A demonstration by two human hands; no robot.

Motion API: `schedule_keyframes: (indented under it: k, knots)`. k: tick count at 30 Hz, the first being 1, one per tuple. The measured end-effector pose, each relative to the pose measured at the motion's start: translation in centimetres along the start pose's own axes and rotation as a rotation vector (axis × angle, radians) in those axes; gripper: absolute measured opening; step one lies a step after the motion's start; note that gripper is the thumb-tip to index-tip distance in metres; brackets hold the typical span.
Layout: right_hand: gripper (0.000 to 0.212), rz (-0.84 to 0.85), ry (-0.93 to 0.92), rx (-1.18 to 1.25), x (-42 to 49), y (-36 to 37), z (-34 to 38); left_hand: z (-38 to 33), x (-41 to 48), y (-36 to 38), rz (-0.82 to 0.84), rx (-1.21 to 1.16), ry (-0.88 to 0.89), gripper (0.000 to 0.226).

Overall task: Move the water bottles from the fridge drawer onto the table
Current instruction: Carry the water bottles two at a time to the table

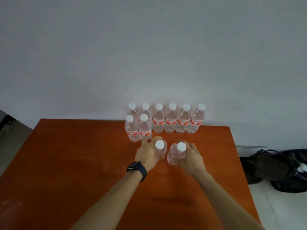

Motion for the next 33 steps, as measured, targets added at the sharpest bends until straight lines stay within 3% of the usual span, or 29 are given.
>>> schedule_keyframes:
  k: [3,8,19,24,29,33]
  knots:
    - [0.072,-0.049,-0.005,0.036,3.1,-0.6,1.2,-0.6,3.2,-0.7,-0.038,-0.004,-0.004,0.052]
    - [0.081,-0.097,-0.025,0.076,7.0,-1.2,1.0,-0.4,6.6,-0.3,-0.093,0.080,-0.048,0.072]
    - [0.081,-0.111,-0.104,0.083,10.0,-1.8,1.5,-0.6,6.9,0.0,-0.172,0.083,-0.124,0.081]
    - [0.095,-0.072,-0.104,0.072,10.6,-1.9,1.5,-1.3,6.9,-1.6,-0.237,0.205,-0.074,0.089]
    - [0.089,0.009,-0.074,0.022,10.5,-1.5,1.0,-1.9,7.6,-2.9,-0.165,0.410,0.039,0.101]
    - [0.079,-0.040,-0.069,0.064,10.9,-1.5,1.1,-2.3,8.0,-3.1,-0.108,0.420,0.028,0.088]
Point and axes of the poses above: each hand's wrist, its own x-axis towards the middle knuckle, its own y-axis out of the palm, z = x × y, the point moved 3 cm from there along x, towards the middle knuckle, and after that the axes turned 15 degrees about z, right-handed, at the moved point
